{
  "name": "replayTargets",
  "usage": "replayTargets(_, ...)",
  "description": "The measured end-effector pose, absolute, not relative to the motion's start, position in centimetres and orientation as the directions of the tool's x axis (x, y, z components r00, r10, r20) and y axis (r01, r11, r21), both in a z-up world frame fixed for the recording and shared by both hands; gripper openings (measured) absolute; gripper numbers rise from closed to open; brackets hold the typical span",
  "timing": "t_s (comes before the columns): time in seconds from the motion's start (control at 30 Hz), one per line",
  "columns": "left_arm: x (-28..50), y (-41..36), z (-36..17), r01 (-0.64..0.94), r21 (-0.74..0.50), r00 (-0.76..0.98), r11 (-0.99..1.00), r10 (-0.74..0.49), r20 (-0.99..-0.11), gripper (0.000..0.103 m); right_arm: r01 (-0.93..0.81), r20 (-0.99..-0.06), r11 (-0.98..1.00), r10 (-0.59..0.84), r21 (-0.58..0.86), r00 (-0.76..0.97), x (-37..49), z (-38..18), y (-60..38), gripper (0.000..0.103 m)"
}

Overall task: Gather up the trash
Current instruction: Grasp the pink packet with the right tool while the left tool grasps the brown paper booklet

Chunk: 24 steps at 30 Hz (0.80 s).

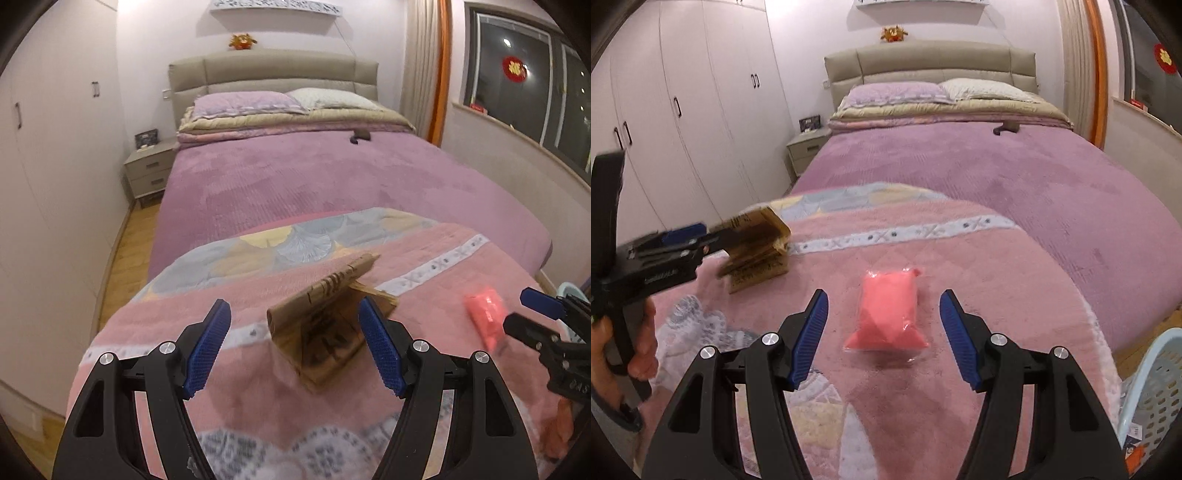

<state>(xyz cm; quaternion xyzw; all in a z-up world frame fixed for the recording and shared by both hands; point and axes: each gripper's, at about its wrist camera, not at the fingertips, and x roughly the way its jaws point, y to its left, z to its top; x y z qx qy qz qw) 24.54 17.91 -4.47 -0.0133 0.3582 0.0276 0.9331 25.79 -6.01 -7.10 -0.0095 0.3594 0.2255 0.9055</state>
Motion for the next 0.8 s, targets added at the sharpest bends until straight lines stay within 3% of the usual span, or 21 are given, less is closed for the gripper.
replayTargets(0.23,25.6,18.0,-5.6,-0.008,-0.042,0.744,0.999,-0.022,-0.668,0.065,-0.420,-0.692,0.903,0.361,0.091,0.626,26.0,-7.9,-5.1,0.059)
replayTargets(0.3,25.9,17.7,-6.1,0.002,-0.046,0.735,0.999,-0.033,-0.677,0.050,-0.423,-0.700,0.902,0.354,0.082,0.620,26.2,-8.1,-4.8,0.059)
replayTargets(0.43,26.5,17.4,-6.7,0.002,-0.026,0.720,1.000,-0.019,-0.693,0.033,-0.410,-0.721,0.909,0.335,0.077,0.607,26.9,-8.5,-4.5,0.058)
replayTargets(0.57,25.9,17.2,-6.6,0.018,-0.042,0.722,0.999,-0.042,-0.691,0.009,-0.410,-0.736,0.908,0.338,0.090,0.586,27.4,-8.8,-4.5,0.042)
replayTargets(0.67,25.0,16.6,-6.3,0.021,-0.028,0.728,0.999,-0.034,-0.685,0.003,-0.416,-0.734,0.905,0.344,0.092,0.586,27.4,-8.8,-4.6,0.039)
replayTargets(0.8,23.4,15.9,-5.7,0.008,-0.038,0.740,0.999,-0.032,-0.671,0.002,-0.435,-0.693,0.893,0.388,0.119,0.607,26.6,-8.1,-5.3,0.037)
